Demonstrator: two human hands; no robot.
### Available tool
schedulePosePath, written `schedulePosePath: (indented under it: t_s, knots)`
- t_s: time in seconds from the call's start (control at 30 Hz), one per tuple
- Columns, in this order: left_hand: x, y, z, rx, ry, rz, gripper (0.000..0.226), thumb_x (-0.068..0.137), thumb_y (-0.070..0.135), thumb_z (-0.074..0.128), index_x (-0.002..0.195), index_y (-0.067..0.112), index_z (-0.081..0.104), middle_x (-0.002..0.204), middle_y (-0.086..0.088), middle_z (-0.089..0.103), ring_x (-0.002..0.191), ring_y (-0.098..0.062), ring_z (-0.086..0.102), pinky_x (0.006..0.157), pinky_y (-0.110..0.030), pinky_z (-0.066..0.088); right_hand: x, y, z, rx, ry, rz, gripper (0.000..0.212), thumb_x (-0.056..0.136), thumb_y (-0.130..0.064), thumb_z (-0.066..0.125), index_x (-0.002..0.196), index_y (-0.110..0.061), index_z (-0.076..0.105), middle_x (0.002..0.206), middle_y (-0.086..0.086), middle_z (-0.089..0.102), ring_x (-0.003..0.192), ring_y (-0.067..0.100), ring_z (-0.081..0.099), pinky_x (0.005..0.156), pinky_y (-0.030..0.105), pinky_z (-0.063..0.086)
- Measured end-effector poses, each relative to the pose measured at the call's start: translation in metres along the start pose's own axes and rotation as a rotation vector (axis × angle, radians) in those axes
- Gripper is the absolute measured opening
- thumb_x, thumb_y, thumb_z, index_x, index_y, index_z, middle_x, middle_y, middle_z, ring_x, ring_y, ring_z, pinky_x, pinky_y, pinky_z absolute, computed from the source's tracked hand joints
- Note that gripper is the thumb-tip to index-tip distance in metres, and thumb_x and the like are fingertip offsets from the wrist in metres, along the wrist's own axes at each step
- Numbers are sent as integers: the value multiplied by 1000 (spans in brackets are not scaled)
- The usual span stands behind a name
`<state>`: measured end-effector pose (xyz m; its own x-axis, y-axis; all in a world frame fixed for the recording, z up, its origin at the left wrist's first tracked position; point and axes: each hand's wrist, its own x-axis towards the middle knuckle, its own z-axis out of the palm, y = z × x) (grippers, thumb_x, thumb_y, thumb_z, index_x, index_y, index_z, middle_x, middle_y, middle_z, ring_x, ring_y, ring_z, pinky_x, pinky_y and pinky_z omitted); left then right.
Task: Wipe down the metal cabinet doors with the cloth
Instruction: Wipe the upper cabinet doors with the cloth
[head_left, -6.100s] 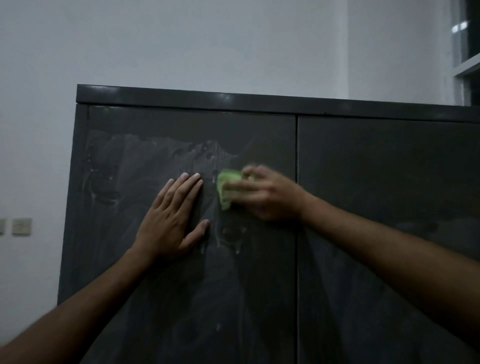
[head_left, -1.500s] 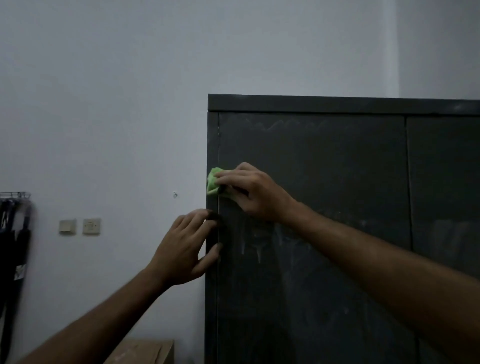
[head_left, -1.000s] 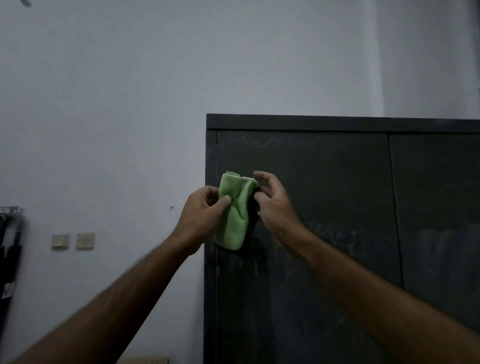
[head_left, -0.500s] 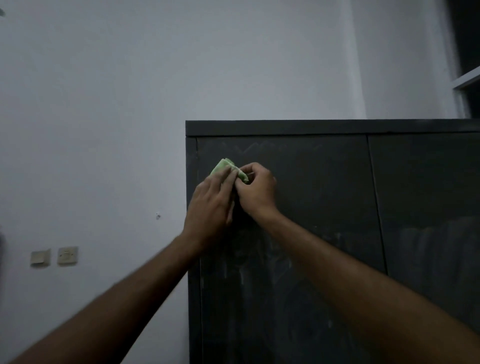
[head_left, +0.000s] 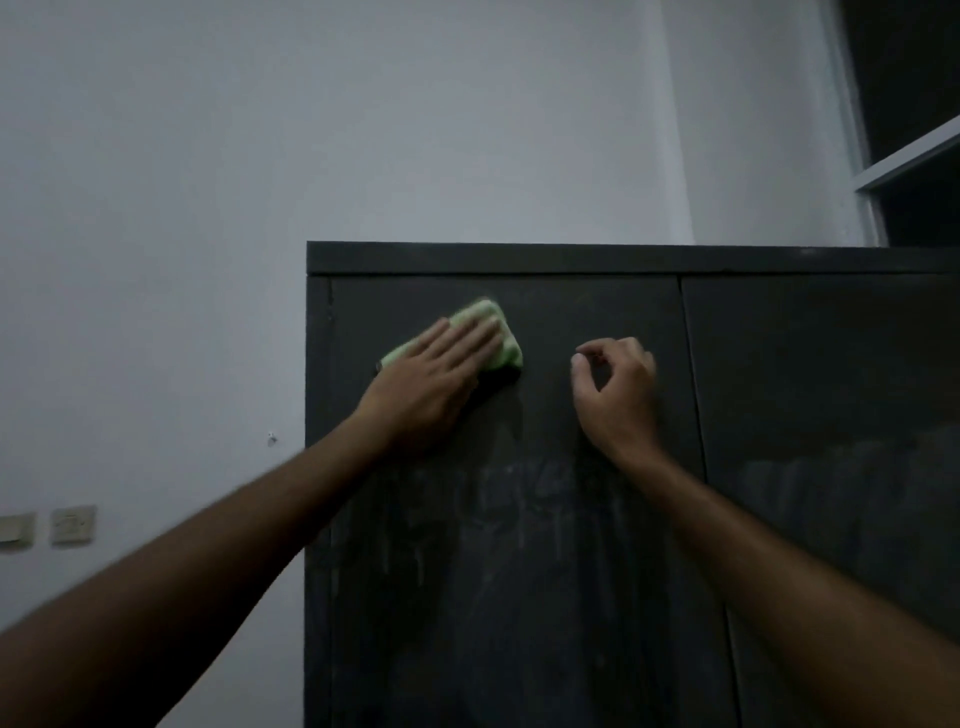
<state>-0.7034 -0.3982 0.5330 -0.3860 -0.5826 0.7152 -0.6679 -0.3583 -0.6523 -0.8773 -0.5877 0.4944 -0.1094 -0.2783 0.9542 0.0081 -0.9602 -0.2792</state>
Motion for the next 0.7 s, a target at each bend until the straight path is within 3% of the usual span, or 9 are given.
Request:
schedulePosePath:
  t_s: [0.1, 0.23, 0.33, 0.37, 0.43, 0.53, 0.6, 0.7]
  knots:
    - [-26, -6, 0, 14, -60, 114, 59, 109, 33, 32, 165, 15, 25, 172, -6, 21, 160, -22, 16, 131, -41, 10, 9, 36, -28, -116, -21, -55, 14, 97, -24, 60, 106, -18, 70, 101, 2, 56, 101, 21, 50, 86, 43, 49]
    - [7, -28, -13, 37, 47, -185, 59, 110, 37, 26, 166, 19, 19, 173, -6, 18, 161, -21, 10, 132, -39, 7, 23, 90, -69, -273, -29, -146, 29, 97, -24, 56, 121, -14, 66, 117, 8, 54, 110, 28, 50, 93, 48, 46]
    - [68, 8, -7, 4, 112, -329, 62, 108, 33, 30, 166, 15, 20, 174, -8, 16, 162, -23, 9, 132, -40, 6, 28, 128, -93, -318, -74, -357, 36, 97, -23, 52, 128, -7, 64, 129, 14, 57, 121, 32, 53, 97, 51, 48]
    - [83, 30, -2, -7, 96, -289, 61, 108, 32, 32, 166, 15, 22, 173, -9, 17, 161, -24, 11, 132, -40, 7, 28, 140, -98, -340, -121, -485, 37, 98, -20, 52, 130, -5, 64, 133, 16, 58, 127, 34, 53, 100, 53, 49]
    - [91, 71, 13, 13, -2, -49, 59, 108, 31, 33, 165, 15, 24, 173, -7, 18, 161, -25, 14, 132, -42, 10, 29, 159, -103, -372, -247, -768, 37, 100, -14, 55, 133, -1, 63, 141, 19, 58, 136, 37, 51, 108, 53, 47]
    - [59, 76, 16, 34, -84, 185, 57, 110, 33, 32, 164, 15, 29, 172, -5, 24, 159, -24, 21, 131, -42, 14, 37, 173, -101, -372, -390, -1038, 41, 98, -8, 62, 139, -1, 60, 149, 20, 53, 143, 36, 45, 114, 51, 42]
    - [47, 54, 10, 25, -22, 85, 55, 110, 32, 33, 163, 14, 33, 170, -6, 28, 159, -26, 24, 130, -45, 18, 41, 177, -101, -354, -405, -1067, 46, 95, -7, 67, 140, -3, 58, 151, 20, 51, 144, 36, 43, 114, 51, 43]
    - [84, 36, -1, 35, 95, -232, 56, 110, 32, 33, 163, 14, 30, 171, -10, 26, 159, -28, 21, 128, -52, 23, 43, 182, -105, -332, -386, -1048, 48, 95, -7, 67, 141, -3, 57, 152, 20, 49, 146, 36, 41, 114, 51, 43]
